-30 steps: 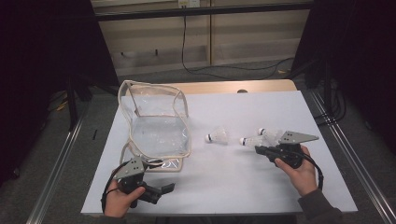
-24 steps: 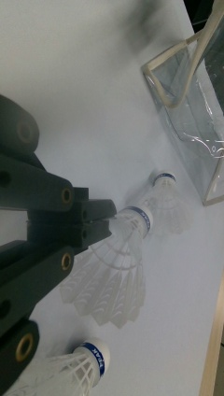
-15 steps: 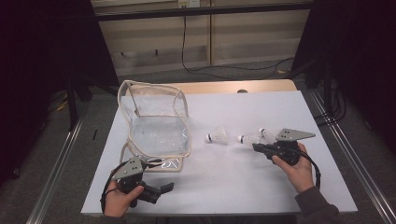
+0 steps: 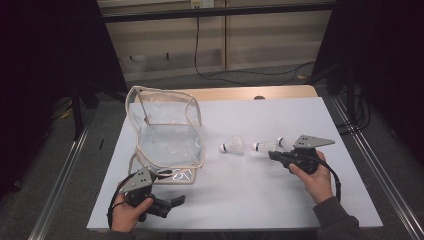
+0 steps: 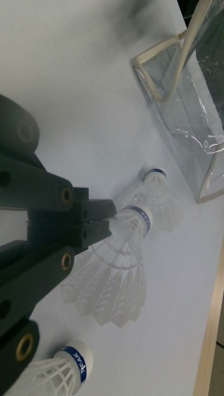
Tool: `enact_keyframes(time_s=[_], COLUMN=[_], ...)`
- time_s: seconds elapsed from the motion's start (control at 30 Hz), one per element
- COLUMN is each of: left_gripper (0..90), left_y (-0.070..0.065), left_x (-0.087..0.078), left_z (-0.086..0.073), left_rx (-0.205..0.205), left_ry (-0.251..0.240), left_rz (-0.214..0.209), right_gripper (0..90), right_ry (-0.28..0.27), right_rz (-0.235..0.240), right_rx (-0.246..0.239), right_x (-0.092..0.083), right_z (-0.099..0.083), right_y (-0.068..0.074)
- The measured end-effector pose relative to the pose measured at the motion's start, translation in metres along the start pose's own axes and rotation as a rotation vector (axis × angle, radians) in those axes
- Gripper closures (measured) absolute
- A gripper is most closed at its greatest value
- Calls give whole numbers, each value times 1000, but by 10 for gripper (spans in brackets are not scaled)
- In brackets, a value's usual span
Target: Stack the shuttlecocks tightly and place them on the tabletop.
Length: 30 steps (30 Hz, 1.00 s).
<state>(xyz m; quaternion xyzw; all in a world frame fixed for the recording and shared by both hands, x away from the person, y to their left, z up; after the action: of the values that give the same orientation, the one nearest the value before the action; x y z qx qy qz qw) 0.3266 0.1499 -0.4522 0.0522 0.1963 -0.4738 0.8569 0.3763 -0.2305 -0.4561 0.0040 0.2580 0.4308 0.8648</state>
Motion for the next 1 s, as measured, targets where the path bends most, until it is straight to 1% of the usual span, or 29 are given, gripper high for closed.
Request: enact_keyframes(time_s=[0.37, 0.5, 0.7, 0.9, 1.0], left_gripper=[22, 22, 22, 22, 22], left_y=[1, 1, 1, 1, 1], left_x=[0, 0, 0, 0, 0], left_z=[0, -1, -1, -1, 0], left_rx=[2, -1, 0, -1, -1], left_ry=[-1, 1, 2, 0, -1], left_rz=[4, 5, 7, 7, 7], right_gripper=[900, 900, 900, 900, 900], right_ry=[0, 3, 0, -10, -9], right_rz=[5, -1, 4, 2, 4], right_rx=[-5, -2, 4, 15, 9], right_x=[6, 7, 9, 11, 11], right_z=[2, 2, 3, 4, 5], right_y=[-2, -4, -6, -9, -9])
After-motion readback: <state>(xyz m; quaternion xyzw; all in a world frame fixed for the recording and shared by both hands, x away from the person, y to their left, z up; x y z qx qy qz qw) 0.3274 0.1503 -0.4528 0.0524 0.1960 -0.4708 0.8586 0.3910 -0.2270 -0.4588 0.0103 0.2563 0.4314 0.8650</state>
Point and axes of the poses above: each handheld gripper's, and its own axes: x roughly forward along the jaws, z roughly out of its top, y roughly to its left, the point moved 6 cm from there along x, roughly forward along the jaws, and after that the axes turned 9 degrees about z, right-handed, at the moved point
